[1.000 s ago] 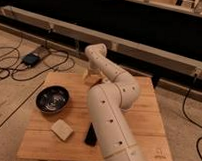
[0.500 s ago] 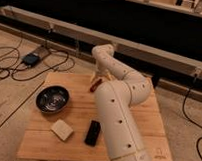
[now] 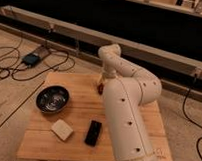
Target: Place the pepper on the white sponge
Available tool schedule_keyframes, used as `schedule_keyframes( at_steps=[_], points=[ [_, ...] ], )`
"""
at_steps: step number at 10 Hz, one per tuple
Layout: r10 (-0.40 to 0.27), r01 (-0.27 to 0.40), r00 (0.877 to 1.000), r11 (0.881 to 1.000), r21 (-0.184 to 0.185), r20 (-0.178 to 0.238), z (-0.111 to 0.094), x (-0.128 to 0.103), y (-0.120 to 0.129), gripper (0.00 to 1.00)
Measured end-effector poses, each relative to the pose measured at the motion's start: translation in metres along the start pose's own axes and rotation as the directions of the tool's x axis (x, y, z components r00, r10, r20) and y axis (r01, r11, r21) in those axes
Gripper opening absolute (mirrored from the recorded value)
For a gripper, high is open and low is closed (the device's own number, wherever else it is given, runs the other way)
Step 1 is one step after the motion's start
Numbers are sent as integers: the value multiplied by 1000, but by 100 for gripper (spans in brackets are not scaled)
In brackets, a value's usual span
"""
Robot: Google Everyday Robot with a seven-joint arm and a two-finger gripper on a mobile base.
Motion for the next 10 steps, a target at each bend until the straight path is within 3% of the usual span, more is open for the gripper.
schedule_keyframes(
  at_steps=[10],
  points=[
    [-14, 14, 1000, 1000, 3, 4, 2, -1, -8, 80]
  ],
)
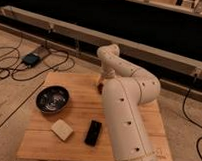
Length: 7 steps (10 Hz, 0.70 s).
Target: Place the pepper on the white sponge
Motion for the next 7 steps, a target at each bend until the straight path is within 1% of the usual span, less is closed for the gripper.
schedule_keyframes(
  at_steps=[3, 4, 6, 7],
  points=[
    [-37, 37, 999, 999, 8, -2, 4, -1, -15, 79],
    [-50, 50, 999, 999, 7, -7, 5, 0, -18, 71],
    [-67, 68, 998, 998, 14, -14, 5, 1, -25, 51],
    [-74, 75, 997, 997, 17, -15, 5, 1, -28, 43]
  ],
)
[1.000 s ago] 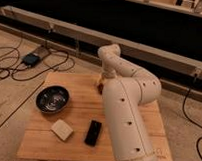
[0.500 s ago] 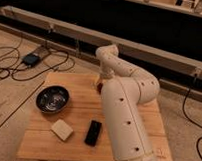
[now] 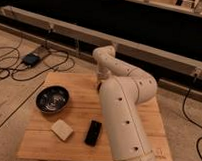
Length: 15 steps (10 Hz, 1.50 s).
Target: Place the pepper on the white sponge
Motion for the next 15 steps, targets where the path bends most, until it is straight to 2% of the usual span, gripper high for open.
schedule_keyframes(
  at_steps=[1, 4, 5, 10, 13, 15],
  points=[
    [-10, 10, 1000, 1000, 5, 1, 0, -1, -4, 31],
    [-41, 41, 999, 999, 21, 11, -2, -6, -17, 4],
    [-57, 57, 998, 998, 26, 17, -4, -11, -22, 0],
    [-155, 154, 988, 988, 29, 23, -22, -46, -46, 0],
    [-257, 257, 966, 966, 5, 3, -36, -91, -70, 0],
    [-348, 348, 938, 938, -11, -8, -40, -135, -94, 0]
  ],
)
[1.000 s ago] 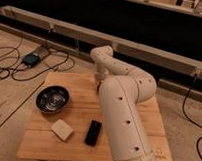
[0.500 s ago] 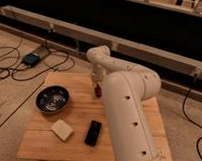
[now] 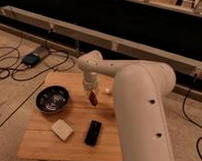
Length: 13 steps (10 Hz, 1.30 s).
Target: Place the pepper on the white sponge
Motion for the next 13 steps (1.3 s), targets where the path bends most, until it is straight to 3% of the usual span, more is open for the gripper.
schedule_keyframes(
  at_steps=[2, 4, 6, 12, 13],
  points=[
    [-114, 114, 993, 993, -19, -6, -2, -33, -40, 0],
    [-210, 210, 978, 977, -31, -11, -6, -57, -76, 0],
    [-312, 312, 950, 949, -40, -12, -12, -81, -117, 0],
    [-487, 487, 873, 873, -30, -4, -15, -94, -195, 0],
    [-498, 498, 867, 867, -27, -2, -14, -95, -200, 0]
  ],
)
